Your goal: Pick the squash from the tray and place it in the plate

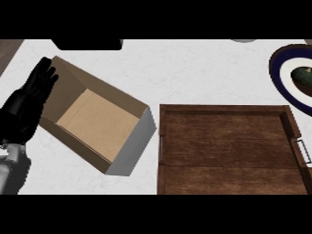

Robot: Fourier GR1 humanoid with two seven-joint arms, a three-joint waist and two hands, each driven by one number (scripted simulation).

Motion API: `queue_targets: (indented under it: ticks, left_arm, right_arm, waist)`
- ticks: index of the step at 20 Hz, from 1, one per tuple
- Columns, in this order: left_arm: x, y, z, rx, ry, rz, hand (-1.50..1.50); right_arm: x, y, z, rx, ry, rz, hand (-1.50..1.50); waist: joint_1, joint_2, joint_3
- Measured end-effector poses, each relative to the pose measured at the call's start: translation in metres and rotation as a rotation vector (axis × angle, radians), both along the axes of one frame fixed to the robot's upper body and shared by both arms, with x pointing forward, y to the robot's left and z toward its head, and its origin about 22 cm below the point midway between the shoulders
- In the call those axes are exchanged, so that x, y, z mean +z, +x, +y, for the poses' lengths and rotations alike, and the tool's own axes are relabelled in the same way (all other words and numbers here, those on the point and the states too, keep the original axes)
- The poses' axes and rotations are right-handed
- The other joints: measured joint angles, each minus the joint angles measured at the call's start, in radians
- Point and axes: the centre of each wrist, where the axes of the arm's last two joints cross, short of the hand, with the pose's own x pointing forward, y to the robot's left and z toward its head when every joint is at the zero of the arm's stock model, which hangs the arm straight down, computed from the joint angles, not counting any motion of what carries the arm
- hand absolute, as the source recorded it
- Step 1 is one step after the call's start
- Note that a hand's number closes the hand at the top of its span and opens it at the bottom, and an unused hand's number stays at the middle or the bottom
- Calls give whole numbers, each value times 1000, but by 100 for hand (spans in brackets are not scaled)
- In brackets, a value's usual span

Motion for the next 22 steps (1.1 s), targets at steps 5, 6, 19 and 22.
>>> queue_targets:
  ticks: [5,6,19,22]
  left_arm:
    - [-2,-1,1,11,8,1,0]
    - [-2,-1,2,14,9,6,0]
    - [-4,-4,7,23,6,-4,0]
    - [-4,-5,6,23,6,-5,0]
  right_arm:
    - [16,7,6,78,60,-233,-150]
    - [22,7,3,81,83,-267,-150]
    - [-2,-24,-34,191,467,-381,-150]
    - [-8,-38,-49,192,461,-398,-150]
  waist:
    - [-10,-6,-1]
    - [-12,-8,-2]
    - [-23,-10,-2]
    - [-20,-9,-2]
